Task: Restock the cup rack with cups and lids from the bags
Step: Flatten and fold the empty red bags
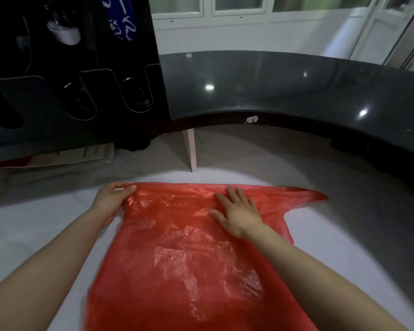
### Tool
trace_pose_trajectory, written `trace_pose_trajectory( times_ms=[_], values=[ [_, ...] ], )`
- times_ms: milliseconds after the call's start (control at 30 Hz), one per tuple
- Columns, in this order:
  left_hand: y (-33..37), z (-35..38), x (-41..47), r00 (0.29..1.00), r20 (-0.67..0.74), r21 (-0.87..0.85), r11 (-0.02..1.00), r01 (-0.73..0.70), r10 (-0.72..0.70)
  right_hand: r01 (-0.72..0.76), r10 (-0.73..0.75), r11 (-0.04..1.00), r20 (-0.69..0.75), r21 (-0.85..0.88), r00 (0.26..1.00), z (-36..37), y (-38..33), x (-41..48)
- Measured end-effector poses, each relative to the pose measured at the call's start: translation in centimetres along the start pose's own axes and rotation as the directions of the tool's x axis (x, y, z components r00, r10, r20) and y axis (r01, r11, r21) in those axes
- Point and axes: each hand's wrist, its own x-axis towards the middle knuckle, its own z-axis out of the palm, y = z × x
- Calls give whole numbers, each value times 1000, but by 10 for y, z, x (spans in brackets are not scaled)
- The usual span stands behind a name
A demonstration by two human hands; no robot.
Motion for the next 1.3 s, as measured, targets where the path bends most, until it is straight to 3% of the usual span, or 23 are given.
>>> trace_pose_trajectory(
  times_ms=[100, 233, 367, 467, 600, 900, 1167, 1300],
  values=[
    [-8, 1, -14, 997, 55, -43, 997, 60, -58, -85, 90, 994, 81, -64, 993, 10, 14, -1],
    [-24, -5, -36, 999, -21, 84, 996, 33, -32, -141, 141, 990, 12, -29, 990, 6, 14, 1],
    [-40, -22, -59, 999, -31, 170, 985, 17, -12, 83, -59, 993, -264, 81, 963, -12, -24, 15],
    [-49, -38, -76, 996, -49, 178, 981, 80, -72, 301, -235, 940, -332, 162, 913, -24, -67, 34],
    [-58, -61, -96, 991, -87, 214, 970, 115, -98, 347, -268, 903, -297, 254, 916, -32, -118, 67],
    [-80, -88, -141, 987, 0, 277, 948, 155, -161, 186, -189, 944, -14, 273, 982, -34, -159, 132],
    [-104, -80, -157, 997, 31, 389, 920, 52, -70, 183, -189, 934, -9, 306, 982, -32, -158, 138],
    [-106, -91, -157, 999, -27, 317, 948, 40, -33, 176, -154, 931, -93, 321, 984, -31, -149, 143]
  ],
)
